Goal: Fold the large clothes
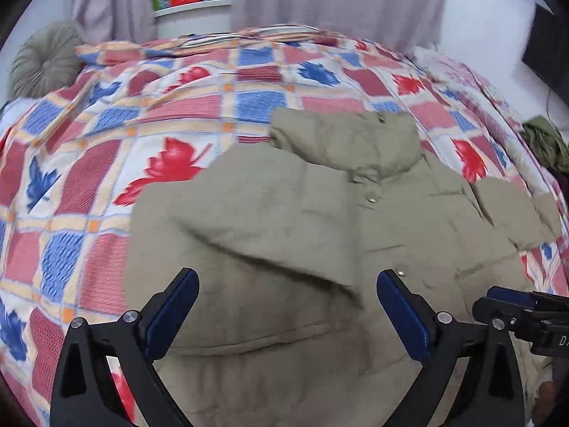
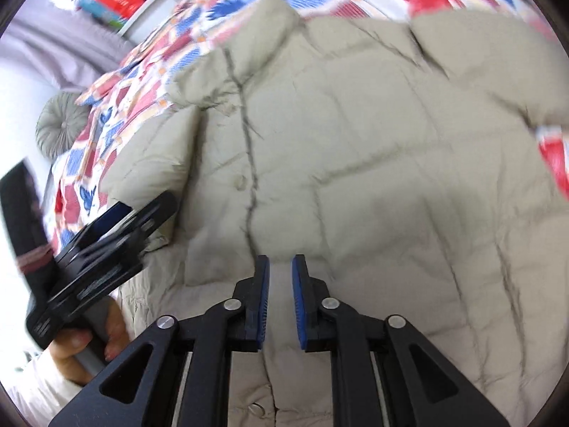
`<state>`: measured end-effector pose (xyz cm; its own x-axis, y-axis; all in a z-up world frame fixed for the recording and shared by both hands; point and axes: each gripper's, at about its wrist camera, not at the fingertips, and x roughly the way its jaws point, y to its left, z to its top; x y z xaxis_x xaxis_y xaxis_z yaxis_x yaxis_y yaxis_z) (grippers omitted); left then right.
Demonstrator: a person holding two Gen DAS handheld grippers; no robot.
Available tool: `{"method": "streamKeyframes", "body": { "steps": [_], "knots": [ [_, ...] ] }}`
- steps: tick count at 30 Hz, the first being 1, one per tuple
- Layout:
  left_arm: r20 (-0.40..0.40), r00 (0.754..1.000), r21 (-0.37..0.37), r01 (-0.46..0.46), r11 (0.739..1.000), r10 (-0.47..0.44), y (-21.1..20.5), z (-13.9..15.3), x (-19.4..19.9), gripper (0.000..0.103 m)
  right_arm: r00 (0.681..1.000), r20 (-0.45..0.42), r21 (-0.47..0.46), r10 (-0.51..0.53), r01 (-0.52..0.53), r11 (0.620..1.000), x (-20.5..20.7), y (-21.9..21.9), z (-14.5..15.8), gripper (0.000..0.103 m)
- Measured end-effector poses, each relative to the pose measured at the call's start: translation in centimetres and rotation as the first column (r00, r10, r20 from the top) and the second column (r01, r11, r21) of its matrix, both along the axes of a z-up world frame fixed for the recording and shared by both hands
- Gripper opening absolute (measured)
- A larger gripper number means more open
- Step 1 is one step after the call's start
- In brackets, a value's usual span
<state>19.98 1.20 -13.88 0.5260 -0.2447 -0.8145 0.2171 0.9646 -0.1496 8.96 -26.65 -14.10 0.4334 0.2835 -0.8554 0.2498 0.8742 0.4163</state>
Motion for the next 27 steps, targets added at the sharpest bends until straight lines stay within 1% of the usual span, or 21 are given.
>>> {"method": "streamKeyframes", "body": {
  "steps": [1,2,4,5,6,7,8,9,10,12,13,14,16,17,18,19,21,23,24,25,27],
  "knots": [
    [-0.013,0.999,-0.017,-0.053,0.998,0.053,2.1,0.0,0.5,0.101,0.999,0.023,-0.034,0.025,-0.024,0.999,0.5,0.8,0.8,0.064],
    [-0.040,0.992,-0.037,-0.119,0.992,0.117,4.7,-0.4,1.2,0.101,0.997,0.058,-0.071,0.060,-0.055,0.996,1.2,1.9,1.7,0.074],
    [-0.105,0.973,-0.046,-0.212,0.976,0.206,8.4,-1.9,2.4,0.089,0.982,0.109,-0.152,0.152,-0.134,0.979,2.4,4.5,3.2,0.075],
    [-0.141,0.962,-0.052,-0.243,0.969,0.234,9.6,-2.8,3.0,0.085,0.970,0.120,-0.210,0.210,-0.182,0.961,3.3,6.4,3.8,0.075],
    [-0.185,0.948,-0.065,-0.276,0.959,0.260,11.0,-4.0,3.5,0.085,0.959,0.121,-0.271,0.258,-0.218,0.938,4.2,8.1,4.0,0.075],
    [-0.210,0.937,-0.075,-0.299,0.951,0.278,12.0,-5.1,3.9,0.085,0.941,0.118,-0.342,0.317,-0.261,0.903,5.1,10.3,4.2,0.075],
    [-0.218,0.932,-0.064,-0.310,0.949,0.290,12.3,-5.9,3.9,0.084,0.923,0.112,-0.398,0.368,-0.297,0.868,5.8,12.1,4.2,0.075],
    [-0.226,0.927,-0.037,-0.315,0.948,0.299,12.6,-7.0,4.0,0.076,0.901,0.104,-0.464,0.421,-0.330,0.822,6.6,14.2,4.1,0.075],
    [-0.238,0.925,-0.020,-0.311,0.950,0.298,12.6,-7.9,4.0,0.074,0.884,0.097,-0.516,0.457,-0.348,0.783,7.1,16.0,3.9,0.075],
    [-0.247,0.920,0.008,-0.311,0.950,0.303,12.5,-9.3,4.0,0.074,0.858,0.068,-0.595,0.509,-0.375,0.712,8.6,18.9,2.9,0.075],
    [-0.240,0.922,0.017,-0.309,0.951,0.304,12.4,-9.6,3.9,0.074,0.853,0.051,-0.621,0.520,-0.381,0.685,9.1,19.9,2.4,0.074],
    [-0.232,0.924,0.028,-0.305,0.952,0.303,12.2,-9.8,3.9,0.074,0.851,0.030,-0.654,0.525,-0.380,0.654,9.8,20.9,1.9,0.074],
    [-0.220,0.928,0.051,-0.297,0.953,0.301,11.8,-9.8,3.9,0.074,0.860,0.012,-0.693,0.510,-0.360,0.624,11.2,21.4,0.7,0.074],
    [-0.215,0.930,0.062,-0.291,0.955,0.297,11.6,-9.8,3.9,0.074,0.875,0.019,-0.707,0.484,-0.331,0.626,11.6,20.9,0.5,0.074],
    [-0.211,0.933,0.071,-0.284,0.956,0.292,11.4,-9.8,4.0,0.074,0.895,0.036,-0.714,0.445,-0.288,0.638,11.7,20.1,0.5,0.074],
    [-0.209,0.935,0.077,-0.278,0.958,0.288,11.3,-9.8,4.1,0.074,0.920,0.060,-0.710,0.387,-0.233,0.664,11.8,18.6,0.7,0.074],
    [-0.207,0.937,0.081,-0.270,0.960,0.281,11.3,-9.9,4.2,0.074,0.970,0.104,-0.647,0.221,-0.103,0.756,11.4,14.2,1.1,0.074],
    [-0.204,0.940,0.087,-0.262,0.961,0.275,11.2,-9.7,4.3,0.074,0.991,0.117,-0.524,0.068,0.003,0.852,10.2,9.5,0.8,0.074],
    [-0.199,0.942,0.097,-0.256,0.962,0.271,11.1,-9.7,4.3,0.074,0.994,0.110,-0.442,-0.001,0.050,0.896,9.6,7.3,0.4,0.074],
    [-0.196,0.943,0.112,-0.250,0.962,0.268,11.0,-9.6,4.3,0.074,0.993,0.091,-0.330,-0.069,0.096,0.939,8.6,4.8,-0.5,0.074],
    [-0.201,0.943,0.125,-0.246,0.961,0.267,10.9,-9.1,4.3,0.074,0.988,0.046,-0.195,-0.147,0.153,0.969,7.2,2.0,-1.6,0.074]
  ]
}}
